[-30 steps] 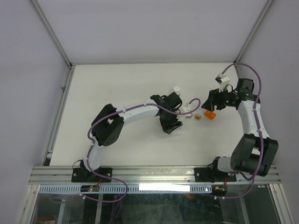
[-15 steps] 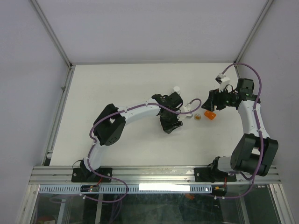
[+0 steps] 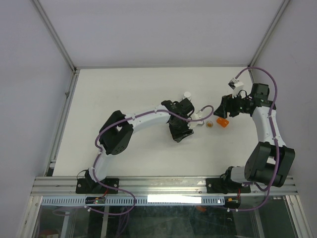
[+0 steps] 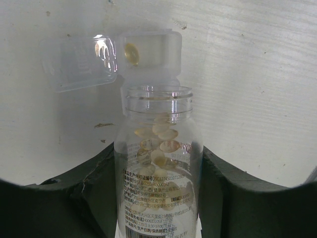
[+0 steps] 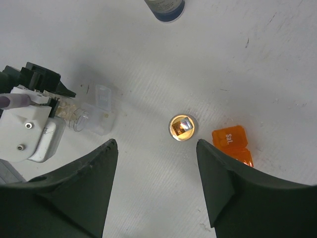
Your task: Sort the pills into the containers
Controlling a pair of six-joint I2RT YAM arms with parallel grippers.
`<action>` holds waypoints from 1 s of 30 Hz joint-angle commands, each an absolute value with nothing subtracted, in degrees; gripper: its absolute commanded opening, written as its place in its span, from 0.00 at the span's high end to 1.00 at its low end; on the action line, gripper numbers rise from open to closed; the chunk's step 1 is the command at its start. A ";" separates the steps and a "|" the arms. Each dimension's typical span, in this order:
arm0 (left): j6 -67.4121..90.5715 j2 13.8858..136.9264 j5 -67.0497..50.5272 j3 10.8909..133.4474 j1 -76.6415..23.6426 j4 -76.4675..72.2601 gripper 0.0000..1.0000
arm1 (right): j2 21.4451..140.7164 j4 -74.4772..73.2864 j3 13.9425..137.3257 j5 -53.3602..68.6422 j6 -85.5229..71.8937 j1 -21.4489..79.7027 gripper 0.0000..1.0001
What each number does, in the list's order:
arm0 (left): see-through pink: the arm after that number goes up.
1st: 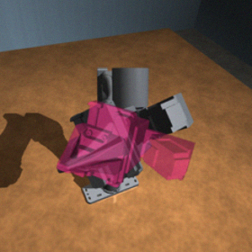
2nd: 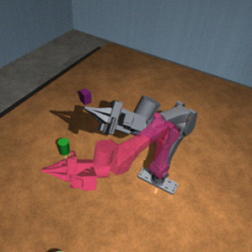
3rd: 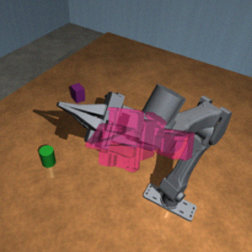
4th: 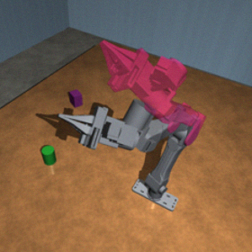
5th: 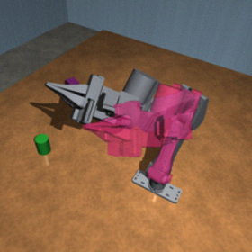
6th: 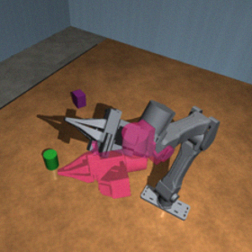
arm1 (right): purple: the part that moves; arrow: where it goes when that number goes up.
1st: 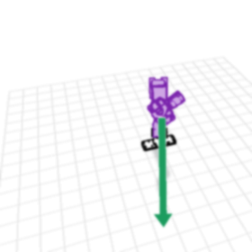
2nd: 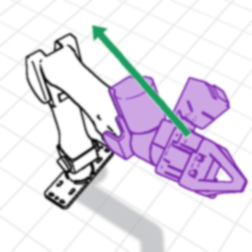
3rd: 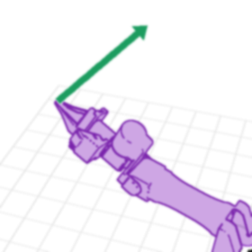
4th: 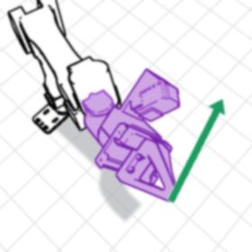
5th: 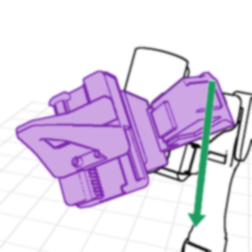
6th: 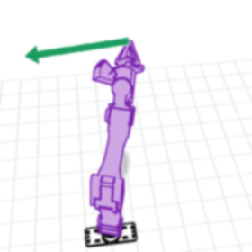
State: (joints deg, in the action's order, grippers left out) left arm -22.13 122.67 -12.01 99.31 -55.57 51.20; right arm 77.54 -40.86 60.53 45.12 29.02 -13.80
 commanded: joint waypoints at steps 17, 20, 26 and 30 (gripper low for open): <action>-22.03 122.73 -11.35 103.14 -56.40 52.12 1.00 | 77.43 -40.70 63.06 46.83 29.77 -14.33 0.32; -21.93 122.20 -12.43 104.28 -57.06 52.96 1.00 | 77.48 -40.69 63.02 46.91 29.79 -14.33 0.32; -22.12 122.26 -12.10 103.00 -56.56 52.27 1.00 | 77.34 -40.85 63.08 47.05 29.78 -14.41 0.32; -21.80 121.85 -12.69 104.51 -56.97 52.39 1.00 | 77.38 -40.84 63.04 47.24 29.74 -14.50 0.32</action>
State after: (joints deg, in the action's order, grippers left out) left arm -22.04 123.13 -11.97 102.08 -56.27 53.58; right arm 77.54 -41.06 60.53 45.50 29.04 -13.91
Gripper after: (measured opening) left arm 0.524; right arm 0.676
